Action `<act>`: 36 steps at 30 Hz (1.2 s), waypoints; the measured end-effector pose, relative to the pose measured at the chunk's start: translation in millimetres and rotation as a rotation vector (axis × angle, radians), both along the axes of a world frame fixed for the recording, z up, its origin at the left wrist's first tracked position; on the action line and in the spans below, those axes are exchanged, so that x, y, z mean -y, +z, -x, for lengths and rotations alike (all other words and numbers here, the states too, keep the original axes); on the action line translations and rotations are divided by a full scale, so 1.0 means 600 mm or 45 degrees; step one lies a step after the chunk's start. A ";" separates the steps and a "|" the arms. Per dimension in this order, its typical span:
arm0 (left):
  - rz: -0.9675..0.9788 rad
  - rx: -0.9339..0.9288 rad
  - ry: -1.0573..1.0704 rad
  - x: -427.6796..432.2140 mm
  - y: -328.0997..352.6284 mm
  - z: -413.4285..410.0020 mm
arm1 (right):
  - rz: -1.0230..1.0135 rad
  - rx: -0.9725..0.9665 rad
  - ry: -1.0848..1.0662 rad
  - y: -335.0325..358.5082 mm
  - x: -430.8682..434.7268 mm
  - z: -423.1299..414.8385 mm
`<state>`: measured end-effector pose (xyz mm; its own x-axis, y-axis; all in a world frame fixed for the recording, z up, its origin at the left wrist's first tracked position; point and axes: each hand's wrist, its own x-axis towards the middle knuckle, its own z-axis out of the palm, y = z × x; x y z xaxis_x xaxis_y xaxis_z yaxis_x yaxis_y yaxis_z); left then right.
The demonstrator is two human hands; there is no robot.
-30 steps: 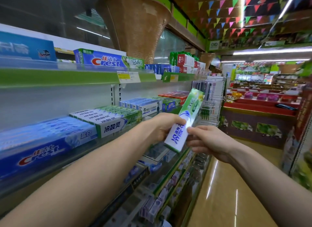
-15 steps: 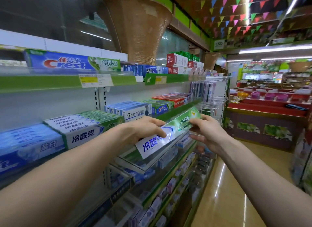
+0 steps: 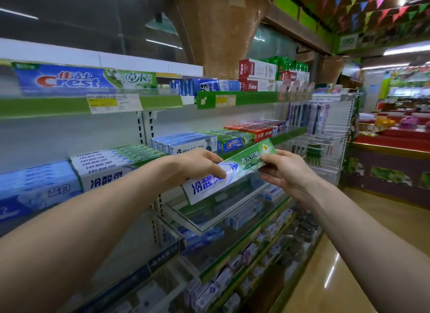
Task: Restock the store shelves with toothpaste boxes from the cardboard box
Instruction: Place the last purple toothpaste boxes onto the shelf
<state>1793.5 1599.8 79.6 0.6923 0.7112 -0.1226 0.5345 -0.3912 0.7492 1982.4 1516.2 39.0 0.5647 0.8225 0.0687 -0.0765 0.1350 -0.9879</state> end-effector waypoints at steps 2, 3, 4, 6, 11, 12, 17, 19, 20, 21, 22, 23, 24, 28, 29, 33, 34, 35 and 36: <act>-0.043 -0.019 0.035 -0.003 0.004 0.000 | -0.009 0.004 0.041 0.002 -0.005 -0.004; -0.068 -0.022 0.047 -0.003 0.007 0.000 | -0.012 0.002 0.064 0.002 -0.008 -0.007; -0.096 -0.026 0.059 -0.002 0.009 0.001 | -0.012 0.006 0.089 0.003 -0.010 -0.009; -0.138 -0.046 0.074 -0.001 0.013 0.004 | -0.003 0.026 0.142 0.005 -0.013 -0.013; -0.215 -0.087 0.103 0.001 0.022 0.013 | -0.010 0.034 0.334 0.006 -0.019 -0.021; -0.240 -0.082 0.114 0.001 0.024 0.015 | -0.047 0.013 0.353 0.005 -0.022 -0.021; -0.401 -0.054 0.200 -0.006 0.033 0.041 | -0.181 -0.077 0.403 0.005 -0.045 -0.008; -0.380 -0.061 0.237 -0.013 0.036 0.064 | -0.187 -0.097 0.423 0.002 -0.053 -0.004; -0.357 -0.071 0.253 -0.017 0.035 0.077 | -0.189 -0.097 0.447 0.001 -0.055 -0.003; -0.337 -0.078 0.267 -0.020 0.034 0.088 | -0.187 -0.099 0.480 0.000 -0.057 -0.002; -0.323 -0.076 0.277 -0.023 0.032 0.099 | -0.181 -0.111 0.522 -0.001 -0.058 0.000; -0.308 -0.061 0.293 -0.025 0.029 0.107 | -0.177 -0.132 0.559 -0.002 -0.060 0.002; -0.294 -0.040 0.306 -0.027 0.026 0.115 | -0.171 -0.136 0.589 -0.001 -0.062 0.004; -0.303 -0.003 0.380 -0.026 0.017 0.139 | -0.114 0.040 0.658 0.001 -0.073 0.015; -0.309 -0.011 0.396 -0.025 0.015 0.145 | -0.092 0.097 0.669 0.000 -0.075 0.018; -0.271 -0.051 0.438 -0.019 0.002 0.180 | -0.016 0.205 0.709 -0.012 -0.089 0.031; -0.264 -0.055 0.443 -0.017 -0.001 0.189 | -0.003 0.187 0.724 -0.016 -0.093 0.036; -0.260 -0.055 0.451 -0.015 -0.005 0.198 | 0.010 0.174 0.739 -0.020 -0.096 0.040; -0.255 -0.056 0.465 -0.012 -0.008 0.205 | 0.023 0.170 0.757 -0.024 -0.098 0.046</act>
<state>1670.5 1606.9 74.9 0.3870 0.9219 0.0194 0.6950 -0.3055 0.6508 1955.0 1575.2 24.6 -0.0043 0.9959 0.0906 -0.0089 0.0905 -0.9959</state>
